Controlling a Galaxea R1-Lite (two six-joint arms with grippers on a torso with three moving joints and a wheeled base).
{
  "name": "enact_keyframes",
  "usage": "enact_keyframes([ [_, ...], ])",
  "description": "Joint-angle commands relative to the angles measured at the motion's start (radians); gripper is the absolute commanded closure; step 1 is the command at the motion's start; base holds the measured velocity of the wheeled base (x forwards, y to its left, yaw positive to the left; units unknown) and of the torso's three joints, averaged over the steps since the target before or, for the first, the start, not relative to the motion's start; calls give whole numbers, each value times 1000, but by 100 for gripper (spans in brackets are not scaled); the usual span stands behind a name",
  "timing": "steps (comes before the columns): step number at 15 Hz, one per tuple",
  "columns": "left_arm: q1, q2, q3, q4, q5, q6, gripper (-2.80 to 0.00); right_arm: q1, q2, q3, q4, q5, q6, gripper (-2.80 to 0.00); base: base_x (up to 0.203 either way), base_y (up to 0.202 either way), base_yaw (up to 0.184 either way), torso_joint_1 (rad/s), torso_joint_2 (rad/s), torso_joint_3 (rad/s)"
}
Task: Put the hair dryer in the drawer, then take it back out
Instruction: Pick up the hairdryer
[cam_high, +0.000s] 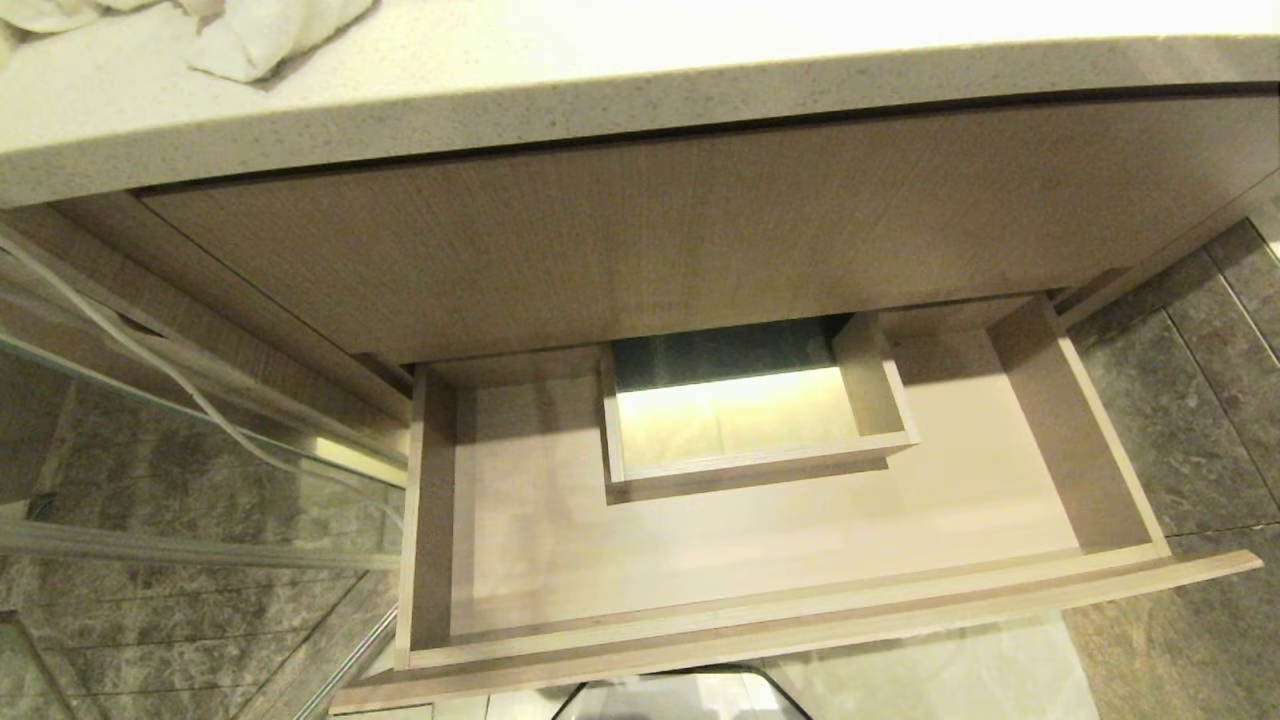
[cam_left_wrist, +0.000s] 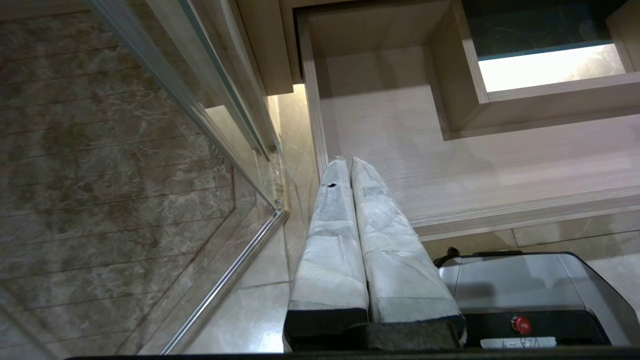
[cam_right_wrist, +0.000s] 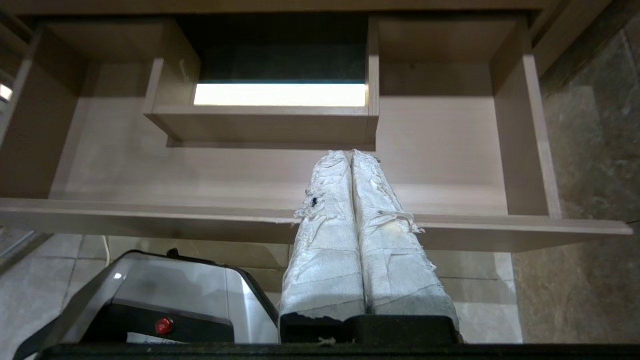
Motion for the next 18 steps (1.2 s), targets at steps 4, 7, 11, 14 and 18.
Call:
enact_keyframes([
  [4, -1, 0, 1, 2, 1, 0, 0, 1, -38, 40, -3, 0, -1, 0, 0, 0, 0, 288, -534, -257],
  [7, -1, 0, 0, 2, -1, 0, 0, 1, -38, 40, -3, 0, 1, 0, 0, 0, 0, 298, -563, -271],
  [11, -1, 0, 0, 0, 1, 0, 0, 1, -38, 40, -3, -1, 2, 0, 0, 0, 0, 317, -602, -292],
  [14, -1, 0, 1, 0, 0, 0, 0, 1, -38, 40, -3, -1, 2, 0, 0, 0, 0, 255, -485, -232],
  [18, -1, 0, 0, 0, -1, 0, 0, 1, -38, 40, -3, -3, 2, 0, 0, 0, 0, 181, -352, -170],
])
